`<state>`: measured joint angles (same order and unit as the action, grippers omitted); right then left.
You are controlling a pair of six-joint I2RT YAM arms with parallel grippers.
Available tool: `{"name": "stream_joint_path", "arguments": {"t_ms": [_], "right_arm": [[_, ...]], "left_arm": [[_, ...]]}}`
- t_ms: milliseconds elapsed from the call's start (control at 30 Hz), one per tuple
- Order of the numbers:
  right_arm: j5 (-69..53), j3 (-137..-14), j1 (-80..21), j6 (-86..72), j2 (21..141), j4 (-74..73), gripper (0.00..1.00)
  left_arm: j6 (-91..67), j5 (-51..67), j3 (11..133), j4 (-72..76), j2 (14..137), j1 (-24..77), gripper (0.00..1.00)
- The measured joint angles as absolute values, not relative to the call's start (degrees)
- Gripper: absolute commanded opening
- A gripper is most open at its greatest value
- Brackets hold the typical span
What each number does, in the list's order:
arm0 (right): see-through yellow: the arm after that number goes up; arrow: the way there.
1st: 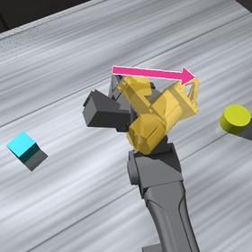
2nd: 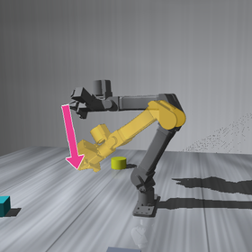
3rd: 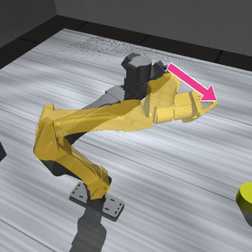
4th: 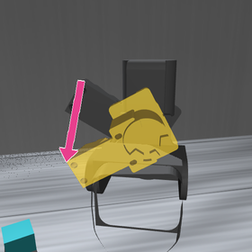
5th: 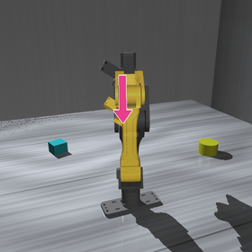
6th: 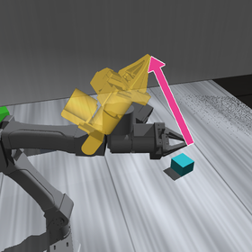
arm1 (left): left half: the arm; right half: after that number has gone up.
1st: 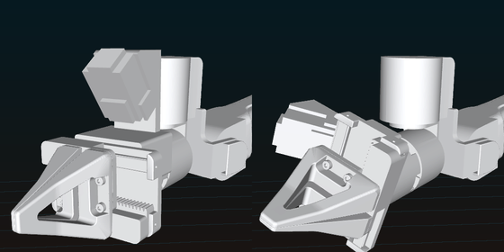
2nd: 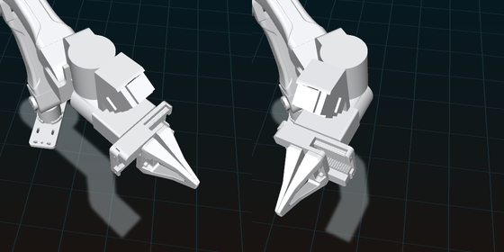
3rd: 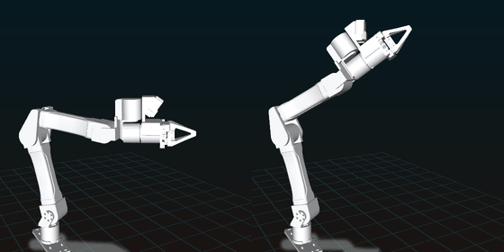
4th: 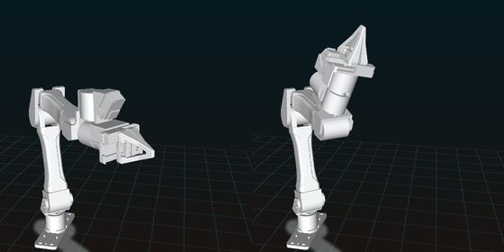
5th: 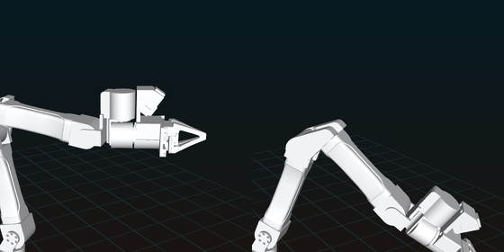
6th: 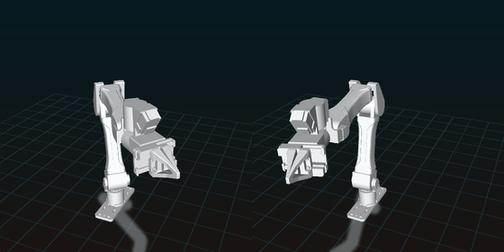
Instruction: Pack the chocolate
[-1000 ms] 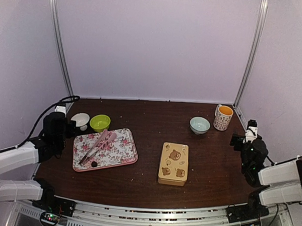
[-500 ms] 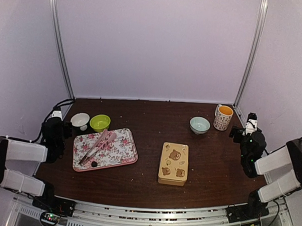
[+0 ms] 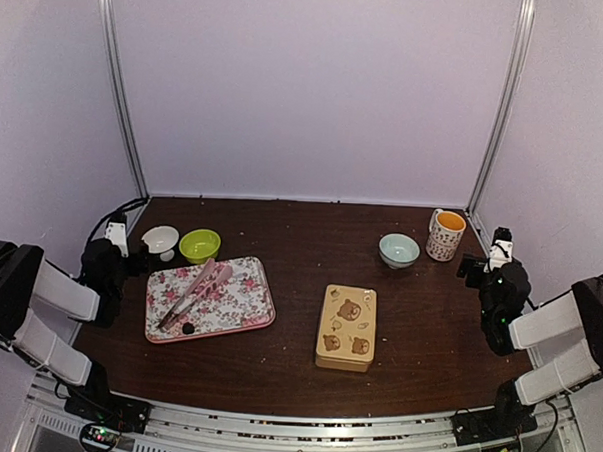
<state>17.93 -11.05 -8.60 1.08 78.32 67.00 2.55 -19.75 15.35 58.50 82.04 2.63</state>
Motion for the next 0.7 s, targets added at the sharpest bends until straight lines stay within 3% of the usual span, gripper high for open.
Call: {"name": "stream_joint_path", "arguments": {"t_ms": [700], "right_arm": [[17.85, -11.51, -8.56, 0.97, 78.32, 66.17, 1.00]], "left_arm": [[2.50, -16.25, 16.29, 58.67, 82.04, 1.80, 0.98]]}}
